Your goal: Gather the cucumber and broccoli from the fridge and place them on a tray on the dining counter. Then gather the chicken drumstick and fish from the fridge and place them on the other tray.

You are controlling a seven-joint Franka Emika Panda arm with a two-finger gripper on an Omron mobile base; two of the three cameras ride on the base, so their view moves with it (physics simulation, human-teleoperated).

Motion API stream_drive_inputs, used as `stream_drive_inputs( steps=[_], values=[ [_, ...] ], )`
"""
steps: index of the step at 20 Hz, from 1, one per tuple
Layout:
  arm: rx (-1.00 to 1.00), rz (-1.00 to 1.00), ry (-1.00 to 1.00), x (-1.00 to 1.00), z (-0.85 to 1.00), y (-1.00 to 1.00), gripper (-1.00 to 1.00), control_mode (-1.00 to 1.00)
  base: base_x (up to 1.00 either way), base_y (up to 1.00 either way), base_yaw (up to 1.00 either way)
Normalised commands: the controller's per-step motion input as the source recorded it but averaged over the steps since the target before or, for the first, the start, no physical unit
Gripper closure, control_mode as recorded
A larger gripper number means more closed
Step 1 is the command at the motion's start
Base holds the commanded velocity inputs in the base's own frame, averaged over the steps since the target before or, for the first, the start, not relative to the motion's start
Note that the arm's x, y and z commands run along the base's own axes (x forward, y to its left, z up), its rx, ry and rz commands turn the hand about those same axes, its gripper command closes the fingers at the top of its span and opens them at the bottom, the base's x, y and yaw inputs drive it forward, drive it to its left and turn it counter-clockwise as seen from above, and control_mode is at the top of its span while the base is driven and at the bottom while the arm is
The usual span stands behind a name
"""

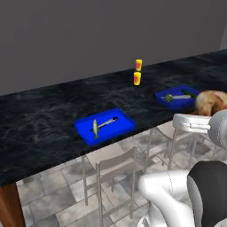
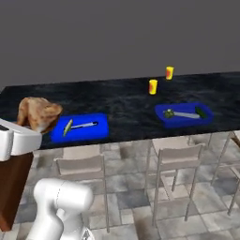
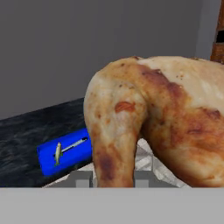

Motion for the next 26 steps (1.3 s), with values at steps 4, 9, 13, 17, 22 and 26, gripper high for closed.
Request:
stream_drive_inputs(
  steps=[4, 9, 13, 17, 22, 26],
  values=[
    [0.0, 0.0, 0.0, 0.0, 0.0, 0.0, 1.0, 1.0, 0.7, -0.16, 0.41],
    [0.0, 0.0, 0.0, 0.0, 0.0, 0.0, 1.0, 1.0, 0.72, -0.14, 0.41],
    [0.0, 0.0, 0.0, 0.0, 0.0, 0.0, 1.0, 1.0, 0.64, -0.19, 0.35],
    [0.0, 0.0, 0.0, 0.0, 0.0, 0.0, 1.0, 1.0, 0.73, -0.27, 0.34],
    [0.02, 0.06, 0.04, 0.19, -0.03, -0.04, 1.0, -1.0, 0.65, -0.23, 0.27],
    [0.05, 0.24, 0.3, 1.0, -0.31, -0.14, 1.0, -1.0, 0.0, 0.0, 0.0]
  ],
)
